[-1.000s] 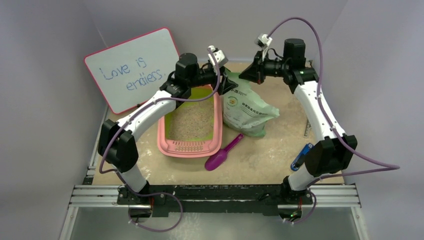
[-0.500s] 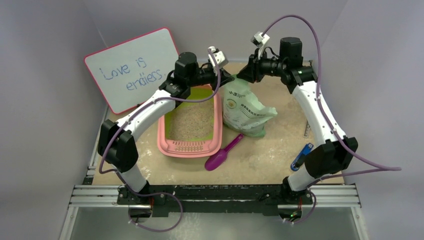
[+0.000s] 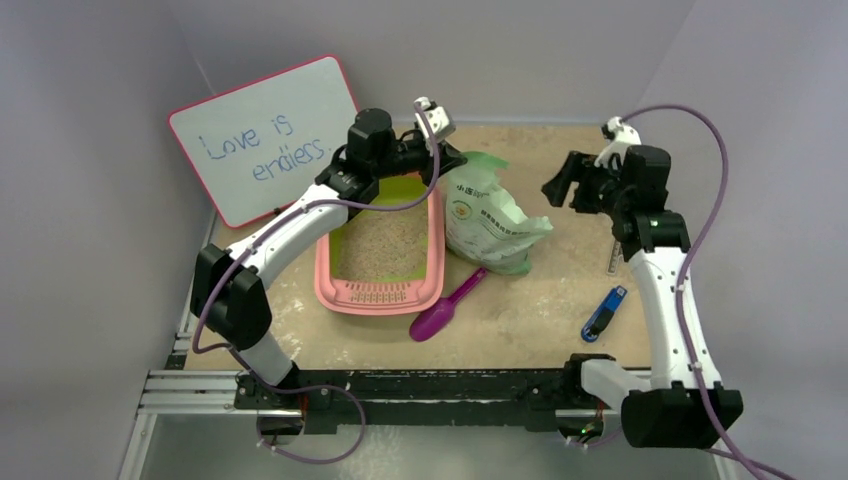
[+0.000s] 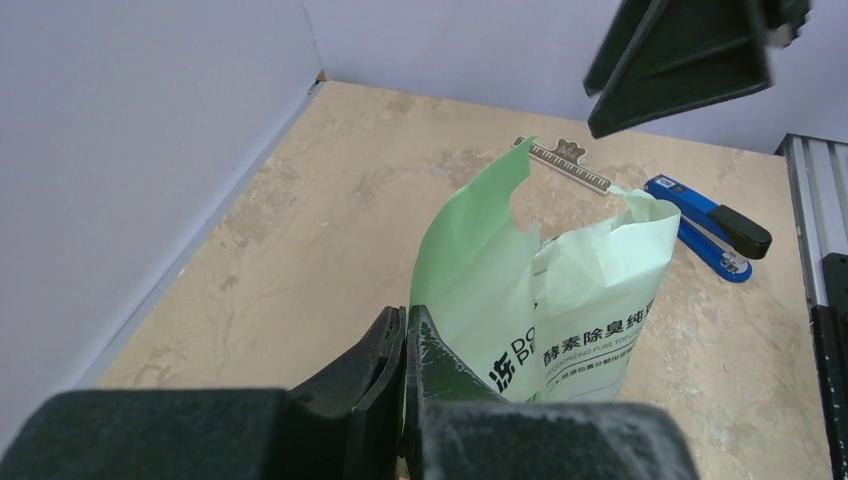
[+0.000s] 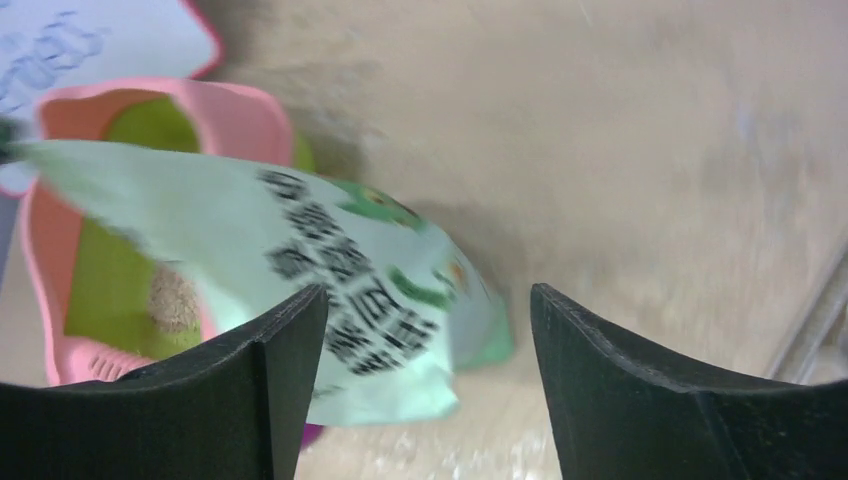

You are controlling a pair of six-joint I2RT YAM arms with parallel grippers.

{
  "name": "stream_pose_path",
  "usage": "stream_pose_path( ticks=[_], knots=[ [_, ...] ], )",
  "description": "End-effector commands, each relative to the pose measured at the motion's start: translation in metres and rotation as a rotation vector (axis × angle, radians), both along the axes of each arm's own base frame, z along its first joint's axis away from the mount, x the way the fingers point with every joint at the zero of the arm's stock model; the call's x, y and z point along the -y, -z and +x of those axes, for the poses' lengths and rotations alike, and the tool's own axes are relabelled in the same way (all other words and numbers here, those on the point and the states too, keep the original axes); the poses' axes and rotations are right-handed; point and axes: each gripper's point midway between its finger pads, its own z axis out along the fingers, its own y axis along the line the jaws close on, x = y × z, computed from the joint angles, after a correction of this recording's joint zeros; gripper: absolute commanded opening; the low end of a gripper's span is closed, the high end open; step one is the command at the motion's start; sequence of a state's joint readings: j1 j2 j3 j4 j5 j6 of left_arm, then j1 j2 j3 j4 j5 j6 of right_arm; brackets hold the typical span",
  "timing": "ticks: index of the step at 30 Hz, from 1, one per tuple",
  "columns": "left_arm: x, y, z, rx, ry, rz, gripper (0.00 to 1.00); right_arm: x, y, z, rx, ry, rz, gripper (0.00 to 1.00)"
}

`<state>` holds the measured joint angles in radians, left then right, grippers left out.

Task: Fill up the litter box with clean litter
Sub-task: Open the cat litter bag at the center of the board.

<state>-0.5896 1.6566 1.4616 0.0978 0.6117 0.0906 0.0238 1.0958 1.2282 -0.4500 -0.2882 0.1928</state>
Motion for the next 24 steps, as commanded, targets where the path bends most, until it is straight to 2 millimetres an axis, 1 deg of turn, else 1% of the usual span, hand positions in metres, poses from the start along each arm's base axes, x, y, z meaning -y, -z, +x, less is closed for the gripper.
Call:
stream_pose_path(
  ticks=[1, 2, 4, 6, 7, 9, 10, 12, 15, 16, 17, 18, 19, 22, 23, 24],
  knots=[
    [-0.005, -0.055, -0.008, 0.139, -0.011, -0.087, 0.00, 0.013, 0.047, -0.034, -0.247, 0.112, 0.147, 0.75],
    [-0.006, -0.055, -0.006, 0.138, -0.020, -0.089, 0.00, 0.007, 0.041, -0.041, -0.216, 0.066, 0.149, 0.74],
    [-0.006, -0.058, -0.003, 0.138, -0.034, -0.104, 0.00, 0.005, 0.026, -0.050, -0.112, 0.046, 0.144, 0.75],
    [-0.005, -0.061, -0.003, 0.144, -0.032, -0.110, 0.00, 0.003, 0.021, -0.061, -0.061, 0.051, 0.170, 0.78],
    [-0.004, -0.062, -0.003, 0.146, -0.027, -0.111, 0.00, 0.004, 0.027, -0.066, -0.077, 0.072, 0.175, 0.81],
    [-0.003, -0.063, -0.005, 0.152, -0.014, -0.113, 0.00, 0.012, 0.042, -0.066, -0.153, 0.151, 0.188, 0.83],
    [-0.003, -0.064, -0.006, 0.153, -0.006, -0.114, 0.00, 0.014, 0.051, -0.063, -0.210, 0.185, 0.206, 0.83],
    [-0.002, -0.065, -0.008, 0.154, 0.005, -0.116, 0.00, 0.015, 0.057, -0.055, -0.273, 0.257, 0.270, 0.83],
    [-0.002, -0.068, -0.011, 0.157, 0.015, -0.119, 0.00, 0.017, 0.050, -0.036, -0.272, 0.307, 0.324, 0.84],
    [-0.002, -0.067, -0.011, 0.157, 0.014, -0.118, 0.00, 0.016, 0.043, -0.029, -0.258, 0.301, 0.334, 0.84],
    [-0.002, -0.068, -0.011, 0.159, 0.013, -0.116, 0.00, 0.014, 0.041, -0.024, -0.260, 0.284, 0.340, 0.84],
    [-0.003, -0.069, -0.011, 0.162, 0.011, -0.114, 0.00, 0.014, 0.042, -0.021, -0.277, 0.287, 0.337, 0.84],
    [-0.003, -0.069, -0.011, 0.163, 0.011, -0.112, 0.00, 0.017, 0.047, -0.018, -0.308, 0.303, 0.323, 0.84],
    [-0.003, -0.069, -0.012, 0.163, 0.020, -0.108, 0.00, 0.005, 0.058, -0.014, -0.389, 0.213, 0.319, 0.84],
    [-0.003, -0.068, -0.013, 0.162, 0.020, -0.107, 0.00, -0.001, 0.060, -0.015, -0.415, 0.176, 0.333, 0.79],
    [-0.003, -0.068, -0.013, 0.161, 0.018, -0.106, 0.00, -0.012, 0.059, -0.017, -0.433, 0.106, 0.360, 0.77]
  ],
)
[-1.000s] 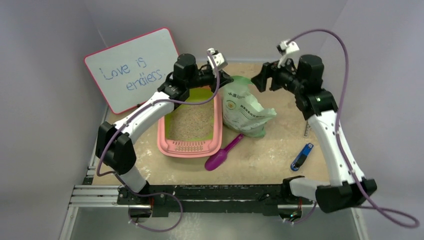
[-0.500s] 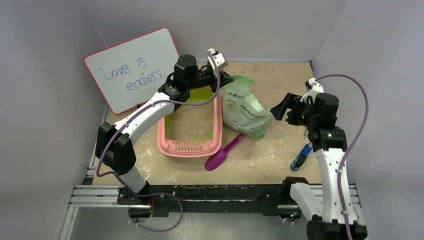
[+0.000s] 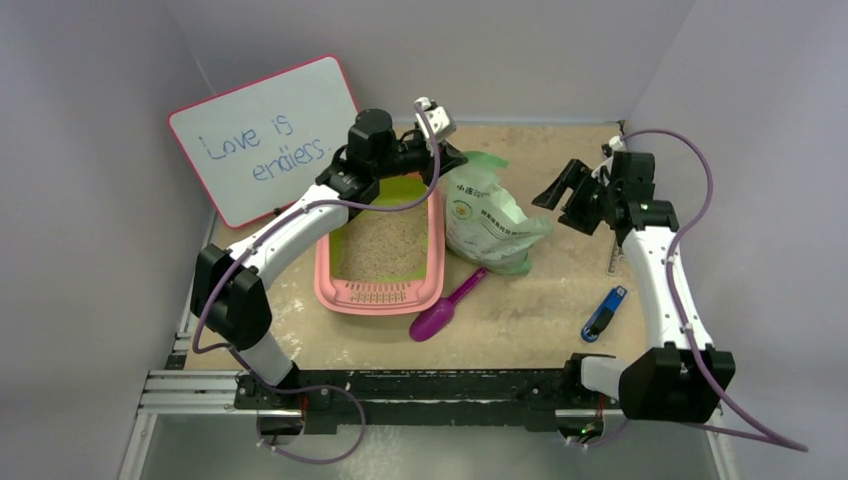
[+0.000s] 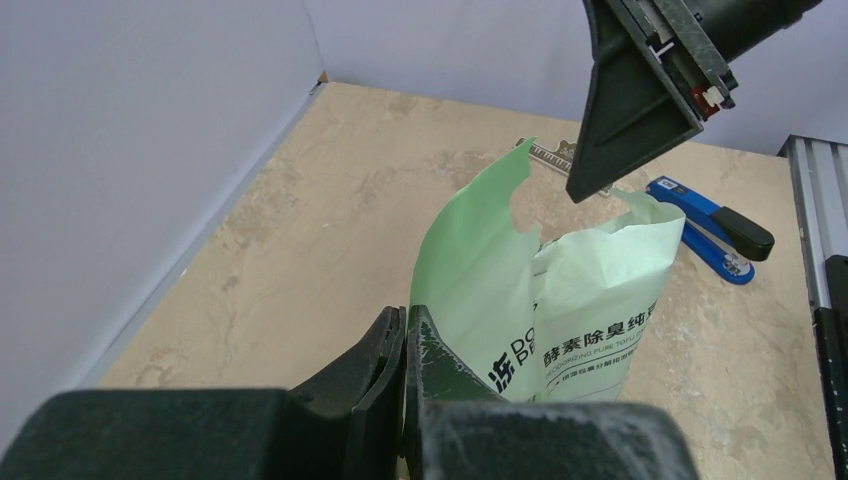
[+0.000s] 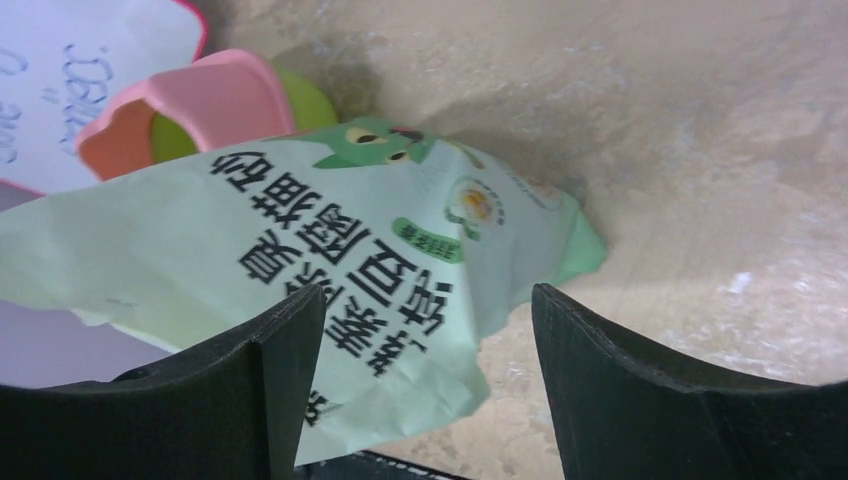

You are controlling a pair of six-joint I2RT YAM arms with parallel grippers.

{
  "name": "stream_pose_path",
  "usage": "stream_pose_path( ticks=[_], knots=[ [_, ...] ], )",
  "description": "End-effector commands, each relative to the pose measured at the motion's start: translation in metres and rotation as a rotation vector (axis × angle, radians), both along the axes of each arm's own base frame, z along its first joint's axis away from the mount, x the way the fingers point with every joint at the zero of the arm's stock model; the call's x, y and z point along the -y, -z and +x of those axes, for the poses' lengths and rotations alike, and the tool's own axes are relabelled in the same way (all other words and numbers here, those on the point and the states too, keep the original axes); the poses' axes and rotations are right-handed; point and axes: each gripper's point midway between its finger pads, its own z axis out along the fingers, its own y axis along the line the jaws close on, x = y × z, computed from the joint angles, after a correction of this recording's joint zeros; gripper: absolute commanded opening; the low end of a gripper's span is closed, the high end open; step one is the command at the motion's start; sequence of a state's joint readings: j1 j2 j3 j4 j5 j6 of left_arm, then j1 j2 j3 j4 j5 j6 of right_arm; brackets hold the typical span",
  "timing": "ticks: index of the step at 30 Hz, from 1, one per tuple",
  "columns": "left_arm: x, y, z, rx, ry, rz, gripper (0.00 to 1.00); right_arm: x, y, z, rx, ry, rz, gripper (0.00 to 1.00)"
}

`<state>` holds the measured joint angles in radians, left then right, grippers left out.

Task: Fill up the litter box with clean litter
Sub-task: Open the cat litter bag at the center of the board.

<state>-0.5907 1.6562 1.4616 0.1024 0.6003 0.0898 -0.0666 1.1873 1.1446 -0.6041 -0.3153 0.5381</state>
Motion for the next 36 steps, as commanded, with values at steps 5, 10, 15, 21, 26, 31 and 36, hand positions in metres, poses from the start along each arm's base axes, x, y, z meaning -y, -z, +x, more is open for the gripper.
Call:
stream_pose_path(
  ticks=[5, 10, 15, 21, 26, 31, 36],
  knots=[
    [-0.004, -0.066, -0.013, 0.162, 0.019, -0.095, 0.00, -0.062, -0.030, -0.027, 0.010, -0.347, 0.280, 0.76],
    [-0.004, -0.066, -0.010, 0.162, 0.013, -0.095, 0.00, -0.065, -0.024, -0.037, 0.004, -0.354, 0.302, 0.64],
    [-0.005, -0.067, -0.008, 0.161, -0.006, -0.094, 0.00, -0.067, -0.048, -0.031, 0.145, -0.368, 0.294, 0.05],
    [-0.008, -0.066, -0.003, 0.159, -0.037, -0.090, 0.00, -0.073, -0.088, -0.043, 0.298, -0.494, 0.250, 0.00],
    [-0.009, -0.069, -0.006, 0.167, -0.034, -0.096, 0.00, -0.024, -0.070, -0.033, 0.215, -0.210, 0.002, 0.20],
    [-0.008, -0.070, -0.008, 0.167, -0.021, -0.099, 0.00, -0.005, -0.036, -0.030, 0.089, -0.129, -0.065, 0.72],
    [-0.006, -0.068, -0.009, 0.158, -0.007, -0.100, 0.00, -0.025, -0.038, -0.020, 0.301, -0.219, 0.029, 0.99]
  ],
)
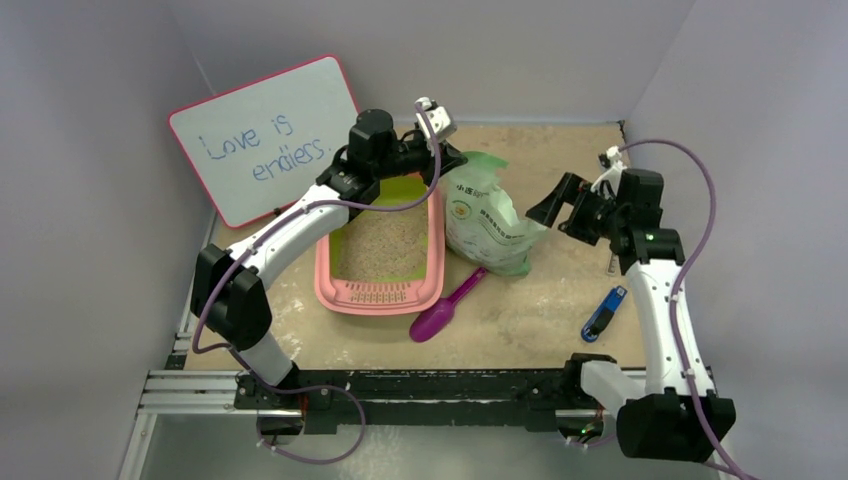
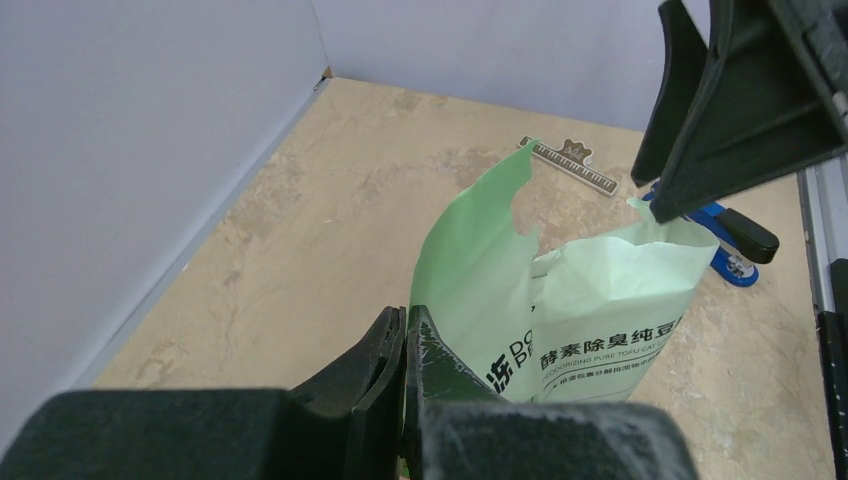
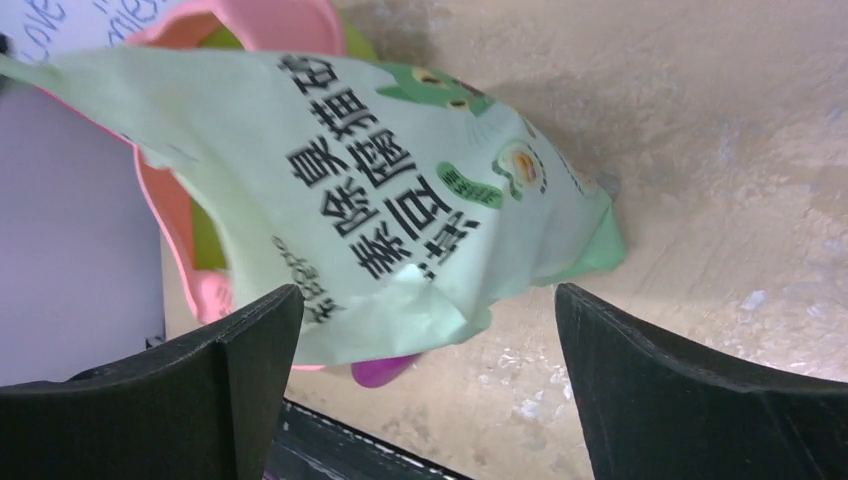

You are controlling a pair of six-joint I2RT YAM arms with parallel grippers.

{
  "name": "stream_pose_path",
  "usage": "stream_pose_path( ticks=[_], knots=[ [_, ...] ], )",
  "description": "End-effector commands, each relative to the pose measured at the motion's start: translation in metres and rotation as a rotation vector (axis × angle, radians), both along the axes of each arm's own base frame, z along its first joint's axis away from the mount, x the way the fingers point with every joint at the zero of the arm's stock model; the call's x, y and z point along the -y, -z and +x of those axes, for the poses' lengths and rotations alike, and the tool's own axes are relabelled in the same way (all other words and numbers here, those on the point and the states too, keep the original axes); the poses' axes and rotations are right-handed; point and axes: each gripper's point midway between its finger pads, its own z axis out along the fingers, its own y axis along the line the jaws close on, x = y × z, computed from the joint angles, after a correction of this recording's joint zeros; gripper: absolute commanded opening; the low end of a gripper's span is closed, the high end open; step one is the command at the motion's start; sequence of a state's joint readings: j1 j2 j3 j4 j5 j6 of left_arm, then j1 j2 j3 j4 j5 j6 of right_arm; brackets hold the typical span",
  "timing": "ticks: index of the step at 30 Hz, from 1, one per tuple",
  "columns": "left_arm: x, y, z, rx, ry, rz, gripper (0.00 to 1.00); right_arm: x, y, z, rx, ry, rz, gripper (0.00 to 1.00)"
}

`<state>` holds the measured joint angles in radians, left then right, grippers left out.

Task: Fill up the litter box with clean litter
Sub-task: Open the cat litter bag at the center of the board.

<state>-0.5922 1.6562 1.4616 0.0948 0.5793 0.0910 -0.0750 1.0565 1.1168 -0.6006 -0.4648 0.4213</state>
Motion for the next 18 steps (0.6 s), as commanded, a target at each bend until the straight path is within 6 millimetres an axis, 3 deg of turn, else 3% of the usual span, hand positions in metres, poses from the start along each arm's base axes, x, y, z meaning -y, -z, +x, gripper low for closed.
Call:
stream_pose_path(
  ticks=[1, 7, 9, 12, 14, 18],
  knots=[
    [-0.005, -0.070, -0.012, 0.162, 0.014, -0.104, 0.00, -0.011, -0.009, 0.008, 0.191, -0.077, 0.037, 0.99],
    [-0.004, -0.069, -0.011, 0.161, 0.019, -0.097, 0.00, -0.041, -0.028, 0.009, 0.393, -0.299, 0.140, 0.99],
    [-0.004, -0.070, -0.012, 0.162, 0.020, -0.098, 0.00, -0.041, -0.035, 0.011, 0.446, -0.321, 0.164, 0.99],
    [-0.004, -0.071, -0.012, 0.161, 0.021, -0.097, 0.00, -0.048, -0.037, 0.010, 0.477, -0.395, 0.238, 0.91],
    [-0.005, -0.071, -0.012, 0.164, 0.018, -0.091, 0.00, -0.052, -0.030, 0.011, 0.391, -0.415, 0.304, 0.83],
    [-0.008, -0.070, -0.012, 0.170, 0.010, -0.075, 0.00, -0.045, -0.009, 0.009, 0.297, -0.388, 0.237, 0.93]
  ],
)
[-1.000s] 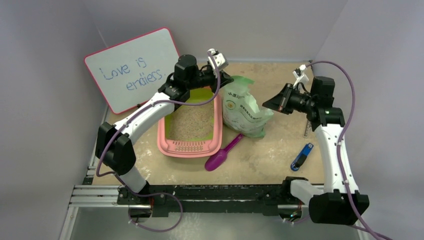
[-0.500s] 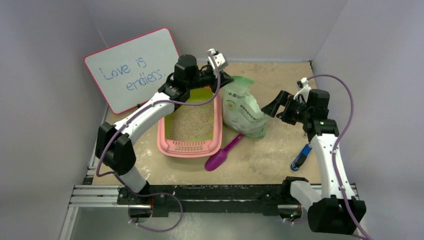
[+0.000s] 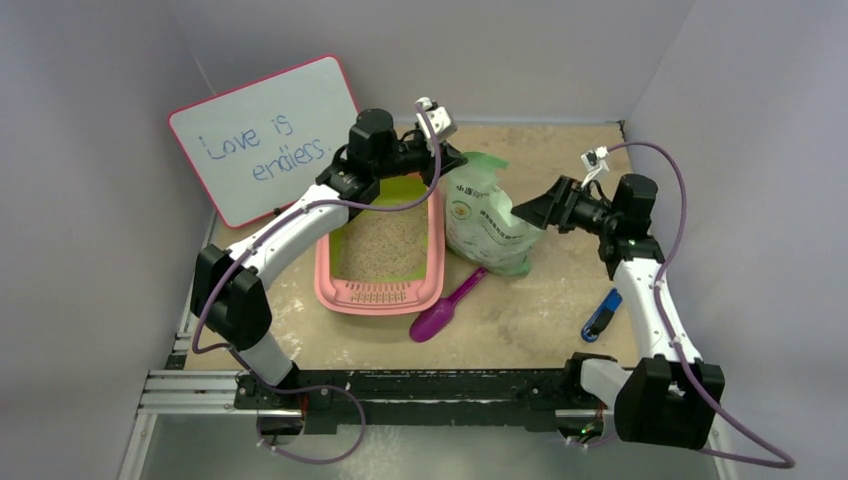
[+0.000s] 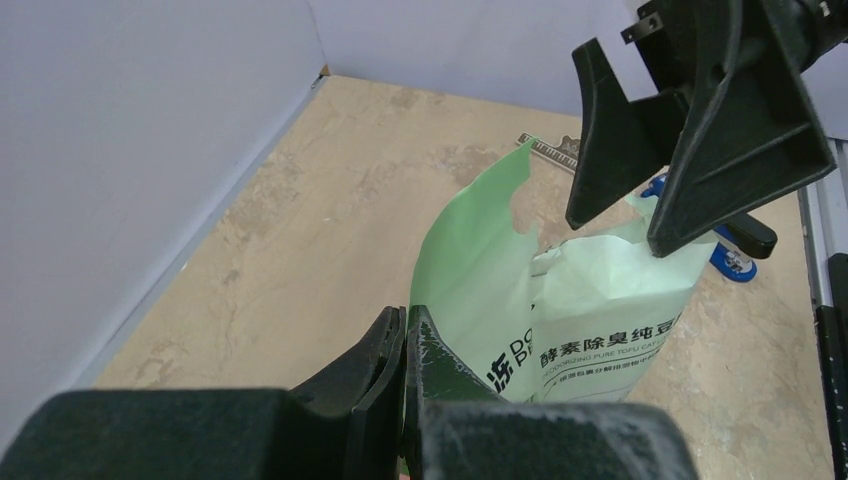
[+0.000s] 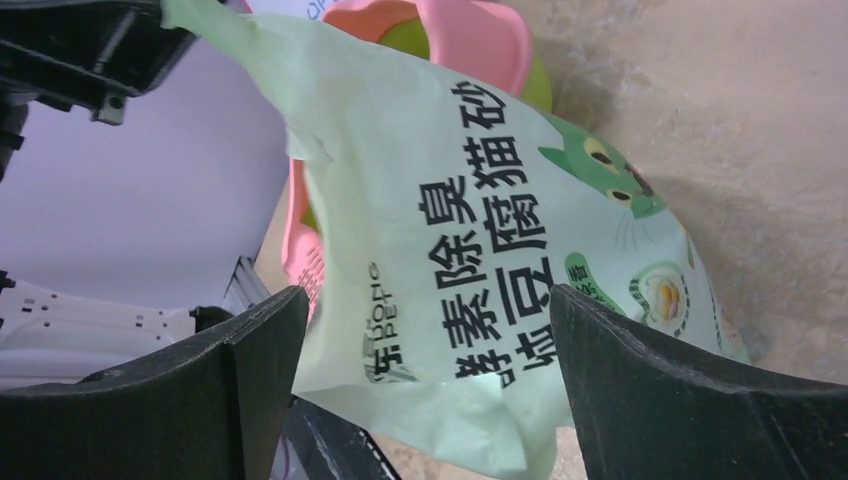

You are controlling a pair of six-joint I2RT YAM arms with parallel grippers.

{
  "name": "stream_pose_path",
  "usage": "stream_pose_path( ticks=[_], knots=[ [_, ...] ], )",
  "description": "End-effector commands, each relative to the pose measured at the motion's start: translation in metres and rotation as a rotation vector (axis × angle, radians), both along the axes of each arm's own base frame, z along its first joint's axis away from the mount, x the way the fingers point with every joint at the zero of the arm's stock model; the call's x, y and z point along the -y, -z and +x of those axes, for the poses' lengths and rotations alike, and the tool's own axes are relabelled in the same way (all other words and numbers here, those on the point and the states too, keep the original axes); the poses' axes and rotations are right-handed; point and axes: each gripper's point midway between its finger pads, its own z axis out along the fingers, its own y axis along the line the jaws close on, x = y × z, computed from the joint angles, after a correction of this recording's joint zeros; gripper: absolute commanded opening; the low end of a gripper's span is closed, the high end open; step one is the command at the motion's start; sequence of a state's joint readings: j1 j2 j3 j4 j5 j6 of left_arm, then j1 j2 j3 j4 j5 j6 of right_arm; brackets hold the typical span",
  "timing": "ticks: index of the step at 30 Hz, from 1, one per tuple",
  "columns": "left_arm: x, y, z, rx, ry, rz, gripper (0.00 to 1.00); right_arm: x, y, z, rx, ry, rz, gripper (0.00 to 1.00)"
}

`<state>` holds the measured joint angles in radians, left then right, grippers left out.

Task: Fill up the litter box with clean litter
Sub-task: Open the cat litter bag at the center of the board.

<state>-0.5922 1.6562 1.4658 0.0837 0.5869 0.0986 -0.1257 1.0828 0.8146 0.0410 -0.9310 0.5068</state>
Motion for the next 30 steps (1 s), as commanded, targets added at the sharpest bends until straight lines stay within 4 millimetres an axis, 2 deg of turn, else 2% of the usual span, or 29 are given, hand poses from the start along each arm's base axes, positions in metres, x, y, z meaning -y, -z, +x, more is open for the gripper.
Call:
stream_pose_path(
  ticks=[1, 4, 10, 13, 18, 22, 26, 29, 30],
  knots=[
    [-0.008, -0.071, -0.011, 0.172, 0.002, -0.080, 0.00, -0.001, -0.009, -0.009, 0.058, -0.055, -0.045, 0.95],
    [-0.007, -0.071, -0.011, 0.173, 0.006, -0.081, 0.00, 0.002, -0.014, -0.010, 0.152, -0.026, -0.073, 0.99],
    [-0.005, -0.069, -0.011, 0.162, 0.017, -0.081, 0.00, 0.002, -0.045, -0.015, 0.354, 0.006, -0.033, 0.99],
    [-0.005, -0.070, -0.011, 0.162, 0.017, -0.081, 0.00, 0.001, -0.038, -0.019, 0.405, -0.020, -0.080, 0.99],
    [-0.006, -0.073, -0.013, 0.170, 0.016, -0.083, 0.00, 0.019, -0.001, -0.008, 0.364, 0.080, -0.191, 0.99],
    [-0.006, -0.074, -0.012, 0.172, 0.014, -0.086, 0.00, 0.005, -0.003, -0.020, 0.417, 0.005, -0.117, 0.97],
    [-0.004, -0.076, -0.009, 0.172, 0.014, -0.091, 0.00, -0.015, -0.007, -0.048, 0.479, -0.147, -0.027, 0.95],
    [-0.004, -0.076, -0.009, 0.172, 0.016, -0.091, 0.00, -0.015, -0.005, -0.047, 0.465, -0.159, -0.031, 0.91],
    [-0.003, -0.077, -0.010, 0.172, 0.020, -0.093, 0.00, -0.013, -0.002, -0.042, 0.454, -0.148, -0.034, 0.86]
  ],
)
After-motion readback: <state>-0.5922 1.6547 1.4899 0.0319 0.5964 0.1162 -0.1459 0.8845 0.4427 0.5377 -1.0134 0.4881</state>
